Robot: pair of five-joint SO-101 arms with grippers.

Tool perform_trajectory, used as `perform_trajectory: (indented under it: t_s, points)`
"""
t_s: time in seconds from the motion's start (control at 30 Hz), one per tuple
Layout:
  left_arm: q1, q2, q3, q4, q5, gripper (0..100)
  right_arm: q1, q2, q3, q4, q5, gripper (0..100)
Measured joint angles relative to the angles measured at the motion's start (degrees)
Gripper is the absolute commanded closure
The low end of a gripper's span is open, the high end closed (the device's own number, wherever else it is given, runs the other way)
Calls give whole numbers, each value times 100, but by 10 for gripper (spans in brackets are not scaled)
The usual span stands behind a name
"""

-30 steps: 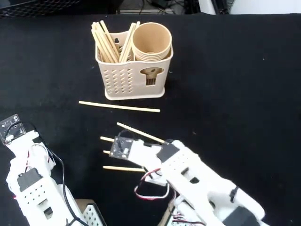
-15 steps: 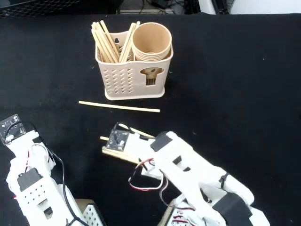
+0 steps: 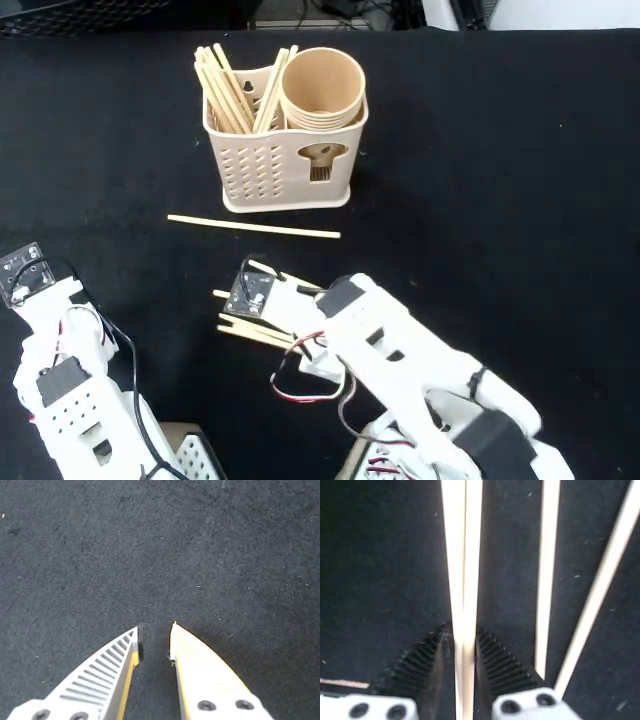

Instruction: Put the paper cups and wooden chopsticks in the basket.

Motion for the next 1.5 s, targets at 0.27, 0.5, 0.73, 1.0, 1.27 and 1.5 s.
perform_trajectory:
  t_s: [0.27, 0.5, 0.73, 1.0, 1.27, 1.5]
  points:
    - [0, 0, 0, 0, 0, 877, -9, -1495, 484, 123, 0, 986]
    - [0, 0, 0, 0, 0, 877, -18, -2453, 809, 123, 0, 986]
    - [0, 0, 0, 0, 0, 877, -18, -2479, 993, 123, 0, 892]
    - [0, 0, 0, 0, 0, 877, -9, -1582, 985, -18, 316, 861]
    - [0, 0, 0, 0, 0, 877, -9, -765, 993, -545, 334, 862]
    - [0, 0, 0, 0, 0, 877, 0, -563, 791, -659, 334, 972]
